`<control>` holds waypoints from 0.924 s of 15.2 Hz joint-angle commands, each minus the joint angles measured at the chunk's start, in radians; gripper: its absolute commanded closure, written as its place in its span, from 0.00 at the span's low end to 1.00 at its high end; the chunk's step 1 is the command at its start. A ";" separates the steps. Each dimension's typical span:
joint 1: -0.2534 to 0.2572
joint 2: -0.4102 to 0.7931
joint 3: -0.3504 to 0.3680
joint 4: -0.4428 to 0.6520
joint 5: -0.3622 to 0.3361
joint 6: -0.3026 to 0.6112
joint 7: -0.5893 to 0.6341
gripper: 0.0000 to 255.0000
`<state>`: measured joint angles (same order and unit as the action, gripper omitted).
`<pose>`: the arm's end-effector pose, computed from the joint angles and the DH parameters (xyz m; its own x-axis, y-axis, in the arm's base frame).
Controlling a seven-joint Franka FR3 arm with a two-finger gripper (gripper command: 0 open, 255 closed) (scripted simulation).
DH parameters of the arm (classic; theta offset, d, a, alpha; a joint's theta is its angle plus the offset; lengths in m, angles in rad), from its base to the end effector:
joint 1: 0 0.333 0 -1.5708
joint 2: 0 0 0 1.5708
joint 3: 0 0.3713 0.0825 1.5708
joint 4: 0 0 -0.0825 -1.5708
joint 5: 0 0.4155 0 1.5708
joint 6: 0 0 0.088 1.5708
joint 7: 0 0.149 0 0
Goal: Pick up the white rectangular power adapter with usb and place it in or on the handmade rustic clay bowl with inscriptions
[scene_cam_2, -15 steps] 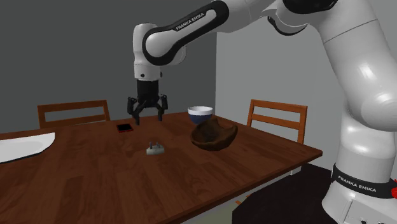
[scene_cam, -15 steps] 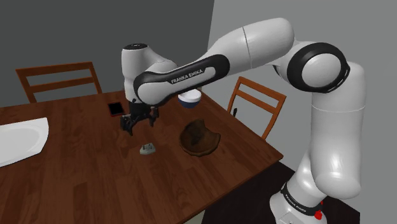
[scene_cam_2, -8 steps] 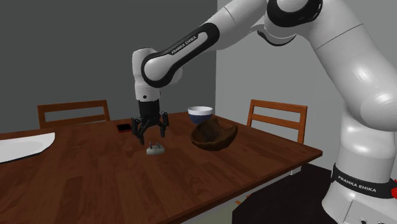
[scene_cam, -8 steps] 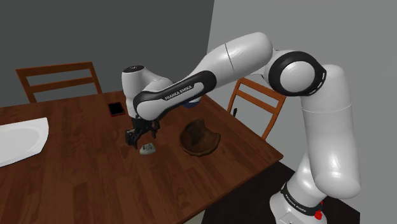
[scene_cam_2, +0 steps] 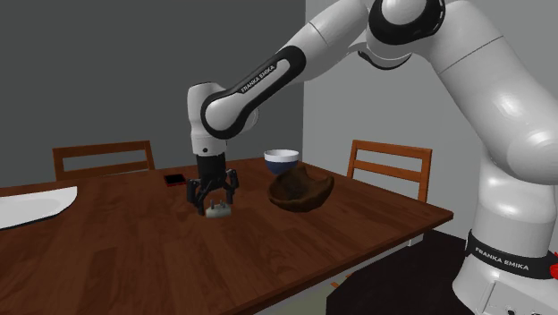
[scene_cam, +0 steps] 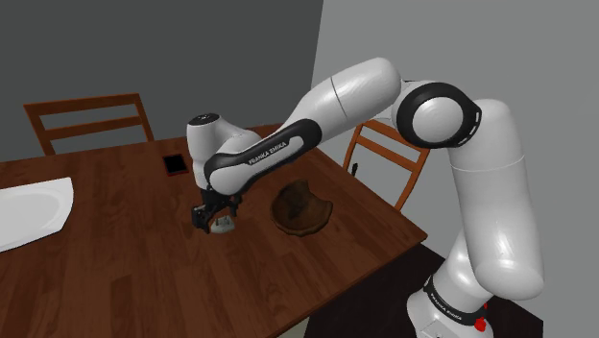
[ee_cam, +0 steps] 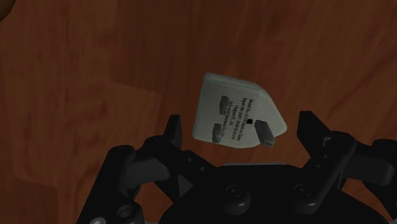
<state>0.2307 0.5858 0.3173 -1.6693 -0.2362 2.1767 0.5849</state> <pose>0.6411 0.3435 0.2593 0.9980 0.0562 -0.0284 0.0572 -0.9977 0.0359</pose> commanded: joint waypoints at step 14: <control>0.000 0.000 0.000 -0.001 0.000 0.002 0.000 1.00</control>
<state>0.2305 0.5855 0.3169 -1.6701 -0.2367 2.1789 0.5853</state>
